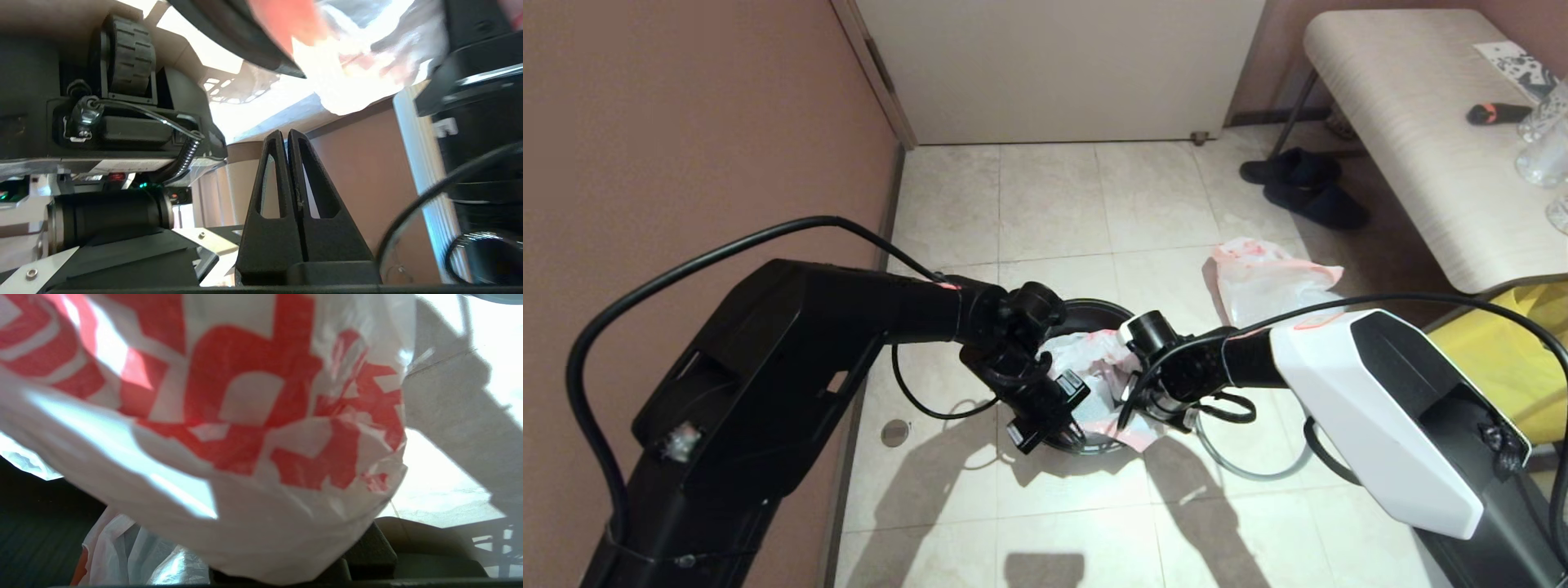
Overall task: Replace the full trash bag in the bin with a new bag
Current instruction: Put the new garbage bag on the trash can
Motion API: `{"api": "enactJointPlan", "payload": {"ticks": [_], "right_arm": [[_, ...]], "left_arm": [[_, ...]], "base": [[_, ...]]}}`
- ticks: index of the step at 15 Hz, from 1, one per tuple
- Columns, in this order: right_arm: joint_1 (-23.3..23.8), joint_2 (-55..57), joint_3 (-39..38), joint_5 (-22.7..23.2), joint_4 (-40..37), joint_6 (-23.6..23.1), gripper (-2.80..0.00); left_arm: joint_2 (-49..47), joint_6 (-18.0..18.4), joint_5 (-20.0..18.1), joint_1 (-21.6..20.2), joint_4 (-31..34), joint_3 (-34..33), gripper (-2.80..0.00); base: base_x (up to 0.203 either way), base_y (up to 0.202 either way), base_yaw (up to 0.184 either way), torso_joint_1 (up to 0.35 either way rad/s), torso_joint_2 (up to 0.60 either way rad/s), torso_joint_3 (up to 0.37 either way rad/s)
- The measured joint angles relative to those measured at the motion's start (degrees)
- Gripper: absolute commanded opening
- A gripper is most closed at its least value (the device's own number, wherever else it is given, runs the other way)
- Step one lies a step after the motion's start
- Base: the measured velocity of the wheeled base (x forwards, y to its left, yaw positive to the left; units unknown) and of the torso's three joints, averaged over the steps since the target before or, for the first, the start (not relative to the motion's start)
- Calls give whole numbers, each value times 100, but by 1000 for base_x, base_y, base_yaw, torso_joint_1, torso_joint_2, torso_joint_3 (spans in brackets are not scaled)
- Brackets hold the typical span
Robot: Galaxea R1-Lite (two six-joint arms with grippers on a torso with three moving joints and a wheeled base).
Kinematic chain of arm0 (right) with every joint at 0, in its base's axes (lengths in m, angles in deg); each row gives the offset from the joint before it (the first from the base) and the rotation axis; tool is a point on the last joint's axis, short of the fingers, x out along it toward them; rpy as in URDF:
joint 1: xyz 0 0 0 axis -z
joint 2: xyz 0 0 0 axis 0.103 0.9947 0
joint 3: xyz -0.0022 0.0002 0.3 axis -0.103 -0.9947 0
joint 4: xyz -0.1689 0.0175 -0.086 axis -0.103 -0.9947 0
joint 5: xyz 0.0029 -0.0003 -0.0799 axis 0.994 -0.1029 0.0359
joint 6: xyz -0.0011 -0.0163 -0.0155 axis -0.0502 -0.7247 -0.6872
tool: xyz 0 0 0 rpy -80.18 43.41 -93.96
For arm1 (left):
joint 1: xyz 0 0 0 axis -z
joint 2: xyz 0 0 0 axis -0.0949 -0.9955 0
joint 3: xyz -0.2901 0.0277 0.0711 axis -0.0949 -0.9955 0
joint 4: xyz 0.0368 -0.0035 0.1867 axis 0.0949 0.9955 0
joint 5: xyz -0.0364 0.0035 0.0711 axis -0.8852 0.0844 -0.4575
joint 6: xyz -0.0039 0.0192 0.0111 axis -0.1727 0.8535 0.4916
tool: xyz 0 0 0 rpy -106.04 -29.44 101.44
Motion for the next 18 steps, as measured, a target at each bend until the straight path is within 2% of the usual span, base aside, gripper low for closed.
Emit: {"api": "enactJointPlan", "payload": {"ticks": [6,7,18], "right_arm": [[-2,6,0,0,11,0,-280],[0,9,0,0,11,0,-280],[0,20,0,-2,11,0,-280]], "left_arm": [[-45,-5,35,-104,-95,168,-280],[-41,-5,33,-111,-192,178,0],[-261,-10,76,-108,-710,167,0]], "base": [[0,0,0,0,0,0],[0,0,0,0,0,0],[0,0,0,0,0,0]]}}
